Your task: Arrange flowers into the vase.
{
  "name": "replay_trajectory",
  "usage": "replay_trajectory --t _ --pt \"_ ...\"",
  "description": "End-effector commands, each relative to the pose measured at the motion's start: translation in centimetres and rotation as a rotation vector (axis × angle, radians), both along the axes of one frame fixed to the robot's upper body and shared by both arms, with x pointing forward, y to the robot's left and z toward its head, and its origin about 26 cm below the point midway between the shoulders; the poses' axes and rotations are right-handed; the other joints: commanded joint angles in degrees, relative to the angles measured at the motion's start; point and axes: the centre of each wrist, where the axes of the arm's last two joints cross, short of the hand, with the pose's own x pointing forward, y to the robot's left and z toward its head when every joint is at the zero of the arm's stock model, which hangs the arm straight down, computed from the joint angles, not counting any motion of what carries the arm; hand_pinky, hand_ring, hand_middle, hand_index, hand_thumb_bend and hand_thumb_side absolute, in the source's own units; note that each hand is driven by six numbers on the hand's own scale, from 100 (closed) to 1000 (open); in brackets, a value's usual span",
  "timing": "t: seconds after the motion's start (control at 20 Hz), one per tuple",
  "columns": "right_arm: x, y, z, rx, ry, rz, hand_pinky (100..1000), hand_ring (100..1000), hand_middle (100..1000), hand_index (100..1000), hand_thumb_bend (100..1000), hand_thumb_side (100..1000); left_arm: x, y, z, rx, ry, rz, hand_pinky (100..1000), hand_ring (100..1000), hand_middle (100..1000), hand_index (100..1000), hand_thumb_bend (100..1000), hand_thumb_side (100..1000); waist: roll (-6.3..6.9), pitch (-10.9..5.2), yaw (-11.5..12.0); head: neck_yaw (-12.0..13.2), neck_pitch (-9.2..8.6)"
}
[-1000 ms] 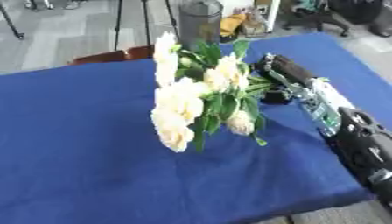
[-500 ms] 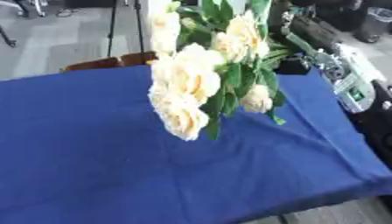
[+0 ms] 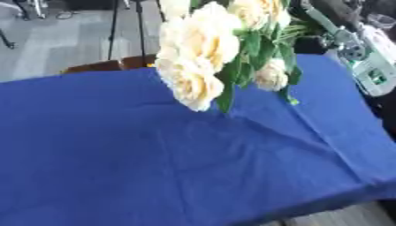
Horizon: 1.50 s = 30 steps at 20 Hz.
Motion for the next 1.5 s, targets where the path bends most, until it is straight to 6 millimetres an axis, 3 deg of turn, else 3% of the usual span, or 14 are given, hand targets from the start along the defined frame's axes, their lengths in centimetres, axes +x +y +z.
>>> replay_trajectory --t 0.05,0.35,0.75,1.0,1.45,1.5 --pt "0.2 -1.7 3.1 0.084 -0.092 -0.043 100 134 100 103 100 291 0.2 0.0 1.0 0.038 -0.022 -0.021 498 534 507 685 417 762 -0.95 -1.71 0.61 -1.38 -1.04" --pt "1.9 0.4 5.7 0.28 -0.197 0.042 100 133 100 129 100 308 0.3 -0.4 1.1 0.034 -0.023 -0.044 498 534 506 685 419 761 -0.73 -1.85 2.74 -2.9 -2.12" --pt "2.4 3.3 6.2 0.566 -0.257 0.124 100 128 100 130 100 303 0.4 -0.9 1.0 0.02 -0.021 -0.063 499 534 506 685 420 759 0.13 -2.01 5.32 -5.36 -2.67" --pt "2.1 3.9 6.5 0.644 -0.238 0.17 100 122 100 128 100 310 0.5 -1.0 1.0 0.019 -0.021 -0.067 499 534 506 685 422 758 0.31 -2.04 5.75 -5.78 -2.69" --pt "0.9 7.8 8.2 0.839 -0.244 0.351 100 107 100 124 100 308 0.6 -1.7 1.1 0.004 -0.024 -0.095 499 533 505 684 424 758 1.28 -1.77 8.17 -9.56 -2.24" --pt "0.8 8.0 8.2 0.851 -0.239 0.368 100 107 100 124 100 248 0.6 -1.7 1.1 0.003 -0.024 -0.097 499 533 505 684 422 764 1.35 -1.73 8.37 -9.82 -2.2"
